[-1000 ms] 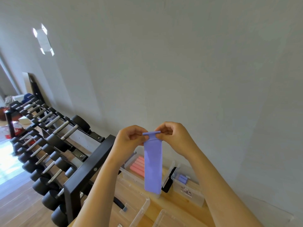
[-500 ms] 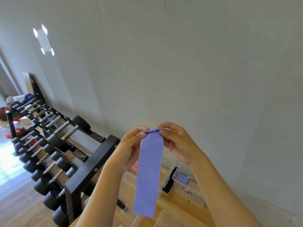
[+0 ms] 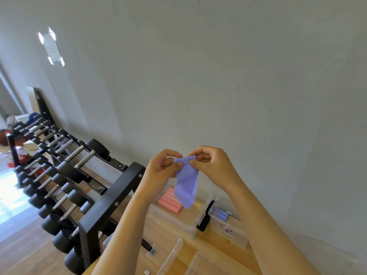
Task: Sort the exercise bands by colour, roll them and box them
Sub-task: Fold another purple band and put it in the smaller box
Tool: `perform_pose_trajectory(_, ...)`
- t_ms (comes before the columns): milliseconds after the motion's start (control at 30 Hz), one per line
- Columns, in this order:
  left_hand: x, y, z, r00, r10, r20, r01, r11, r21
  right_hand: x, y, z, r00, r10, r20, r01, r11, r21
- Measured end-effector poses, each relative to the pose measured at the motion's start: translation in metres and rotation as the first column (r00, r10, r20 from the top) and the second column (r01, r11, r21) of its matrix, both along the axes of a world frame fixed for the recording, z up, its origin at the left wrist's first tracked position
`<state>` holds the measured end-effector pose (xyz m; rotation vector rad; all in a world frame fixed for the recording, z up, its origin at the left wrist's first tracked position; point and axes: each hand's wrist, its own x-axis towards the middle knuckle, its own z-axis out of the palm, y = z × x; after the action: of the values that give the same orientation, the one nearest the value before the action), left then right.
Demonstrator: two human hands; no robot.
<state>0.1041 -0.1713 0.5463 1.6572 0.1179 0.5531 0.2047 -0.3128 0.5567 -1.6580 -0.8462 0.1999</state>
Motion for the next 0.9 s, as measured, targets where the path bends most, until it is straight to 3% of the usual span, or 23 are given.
perform_pose_trajectory(167, -0.006, -0.002, 0.006, 0.999, -0.041, 0.0, 0.041, 0.999, -0.002, -0.003, -0.003, -0.001, 0.996, 0.063, 0.061, -0.063, 0.998, -0.007)
perform_pose_trajectory(300, -0.011, -0.003, 0.006, 0.992, -0.129, 0.012, 0.129, 0.969, -0.21, -0.01, -0.008, 0.002, 0.976, 0.181, -0.123, -0.161, 0.974, 0.159)
perform_pose_trajectory(467, -0.014, -0.008, 0.001, 0.989, -0.14, 0.053, 0.149, 0.866, -0.477, -0.016, -0.01, 0.001, 0.855, 0.358, -0.375, -0.227, 0.909, 0.35)
perform_pose_trajectory(533, -0.014, -0.008, -0.002, 0.993, -0.116, 0.021, 0.114, 0.893, -0.435, -0.017, -0.01, 0.0, 0.86, 0.342, -0.38, -0.223, 0.92, 0.322)
perform_pose_trajectory(667, -0.017, -0.008, -0.009, 0.999, -0.042, -0.028, 0.036, 0.98, -0.194, -0.019, -0.011, -0.004, 0.951, 0.165, -0.262, -0.129, 0.98, 0.151)
perform_pose_trajectory(767, -0.019, -0.008, -0.015, 0.999, 0.025, -0.041, -0.028, 0.996, -0.083, -0.019, -0.009, -0.01, 0.99, 0.047, -0.135, -0.042, 0.998, 0.04)
perform_pose_trajectory(900, -0.019, -0.013, -0.018, 0.995, 0.096, -0.009, -0.096, 0.995, 0.015, -0.021, -0.005, -0.017, 0.997, -0.03, -0.071, 0.033, 0.999, 0.03)
